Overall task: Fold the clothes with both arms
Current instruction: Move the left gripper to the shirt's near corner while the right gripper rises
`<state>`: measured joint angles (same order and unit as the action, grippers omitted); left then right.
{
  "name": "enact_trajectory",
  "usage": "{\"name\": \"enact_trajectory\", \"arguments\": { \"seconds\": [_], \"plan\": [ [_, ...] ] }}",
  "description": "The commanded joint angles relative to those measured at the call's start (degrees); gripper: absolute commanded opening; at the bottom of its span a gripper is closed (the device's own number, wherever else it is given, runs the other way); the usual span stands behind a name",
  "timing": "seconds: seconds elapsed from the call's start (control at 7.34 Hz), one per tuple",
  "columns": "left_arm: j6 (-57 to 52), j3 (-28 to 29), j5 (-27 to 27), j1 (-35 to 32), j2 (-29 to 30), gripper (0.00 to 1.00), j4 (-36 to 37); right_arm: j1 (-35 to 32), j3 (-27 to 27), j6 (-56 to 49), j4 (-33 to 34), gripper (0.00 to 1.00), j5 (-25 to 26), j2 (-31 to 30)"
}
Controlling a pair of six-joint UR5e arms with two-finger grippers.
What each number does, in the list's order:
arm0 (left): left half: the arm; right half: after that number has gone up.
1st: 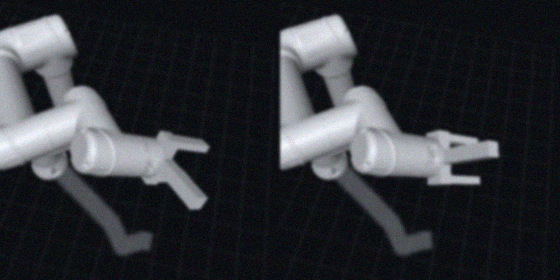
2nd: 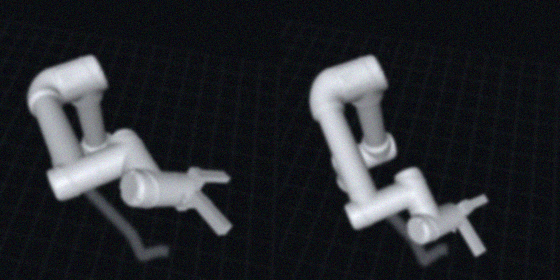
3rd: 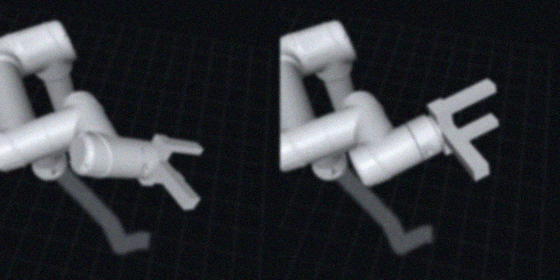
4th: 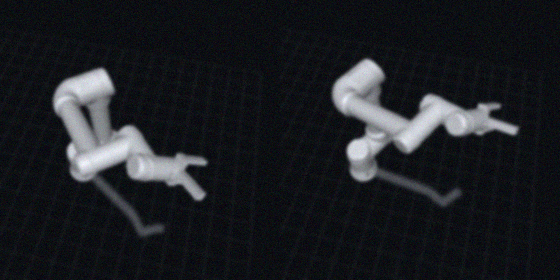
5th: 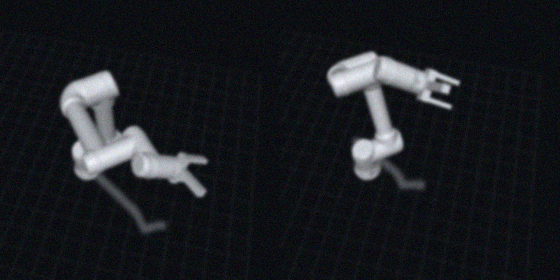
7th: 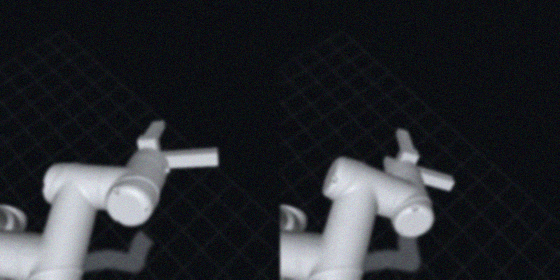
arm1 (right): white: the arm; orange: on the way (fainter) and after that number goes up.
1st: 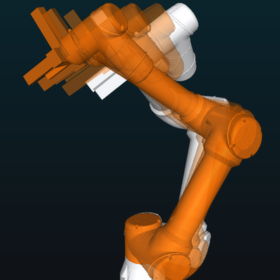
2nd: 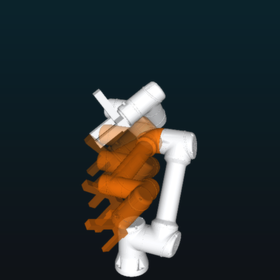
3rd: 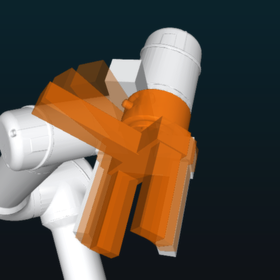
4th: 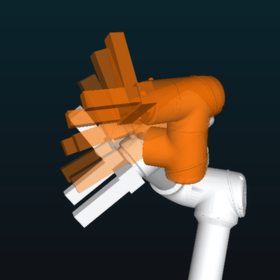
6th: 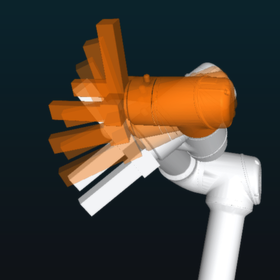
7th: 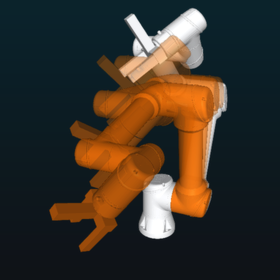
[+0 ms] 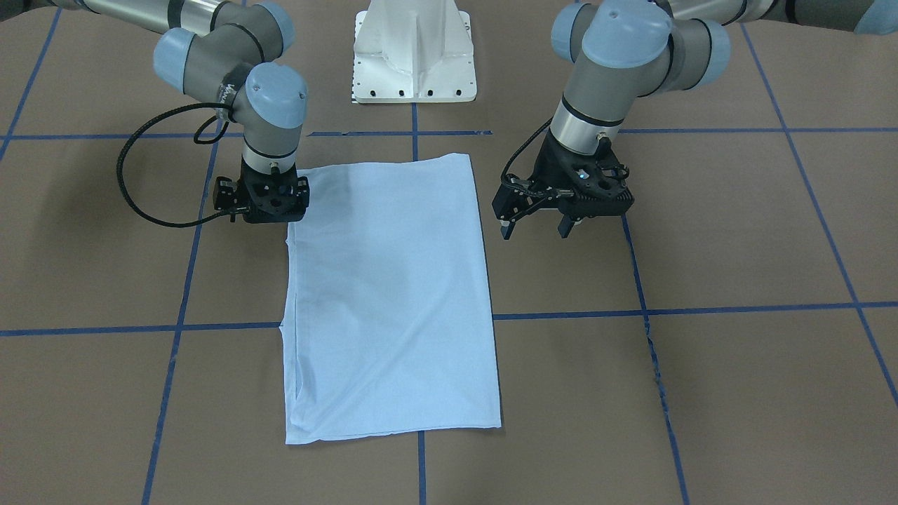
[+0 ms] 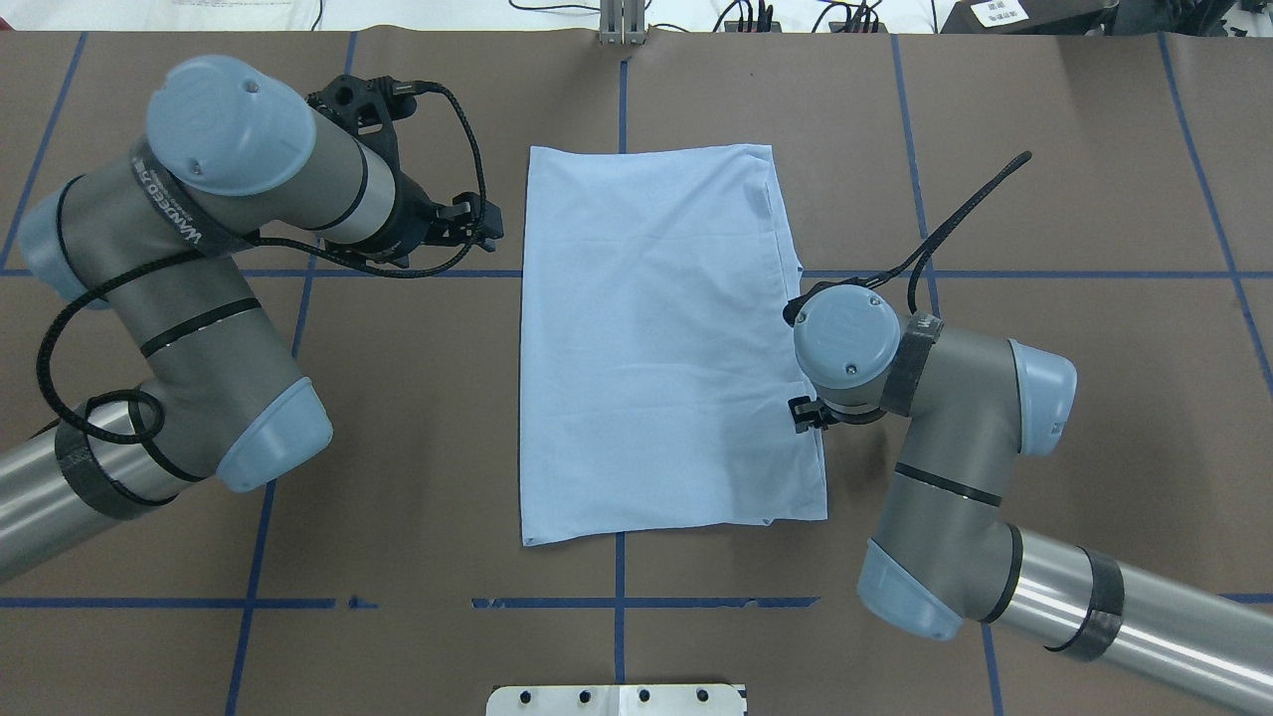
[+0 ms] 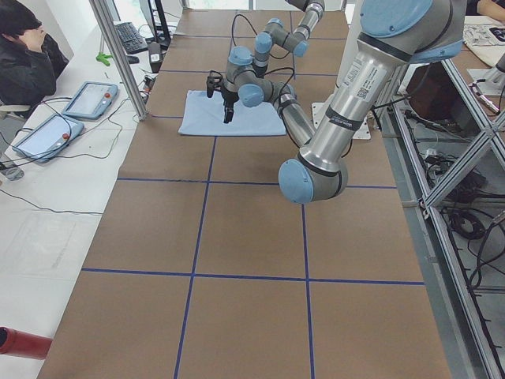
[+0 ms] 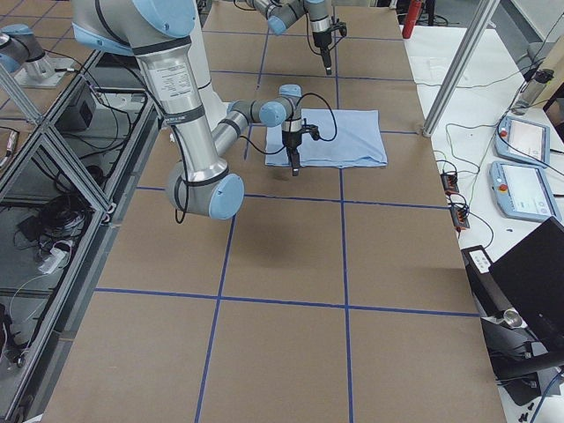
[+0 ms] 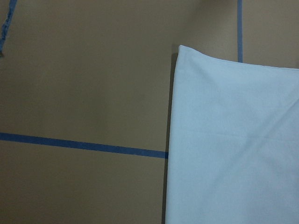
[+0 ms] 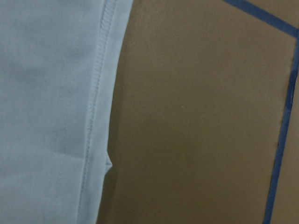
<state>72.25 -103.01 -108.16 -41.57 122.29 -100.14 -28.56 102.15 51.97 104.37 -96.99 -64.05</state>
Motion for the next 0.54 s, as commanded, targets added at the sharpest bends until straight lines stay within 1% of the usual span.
{"name": "enact_trajectory", "arguments": {
  "seconds": [0.0, 0.14, 0.27, 0.41],
  "plan": [
    [0.0, -0.3, -0.1, -0.1, -0.2, 1.00, -0.1, -1.3, 0.1, -1.4, -0.6, 1.00, -1.3, 2.7],
    [0.6, 0.0, -2.3, 0.2, -0.2, 1.00, -0.1, -1.8, 0.7, -1.3, -2.1, 1.00, -2.9, 4.0],
    [6.1, -0.7, -5.4, 0.3, -1.6, 1.00, -0.1, -1.9, 2.8, -0.5, -4.9, 1.00, -5.4, 3.9],
    [13.4, -0.3, -6.1, 2.3, -2.3, 1.00, -2.7, -2.3, 5.1, 0.1, -5.3, 1.00, -8.0, 3.8]
  ]
}}
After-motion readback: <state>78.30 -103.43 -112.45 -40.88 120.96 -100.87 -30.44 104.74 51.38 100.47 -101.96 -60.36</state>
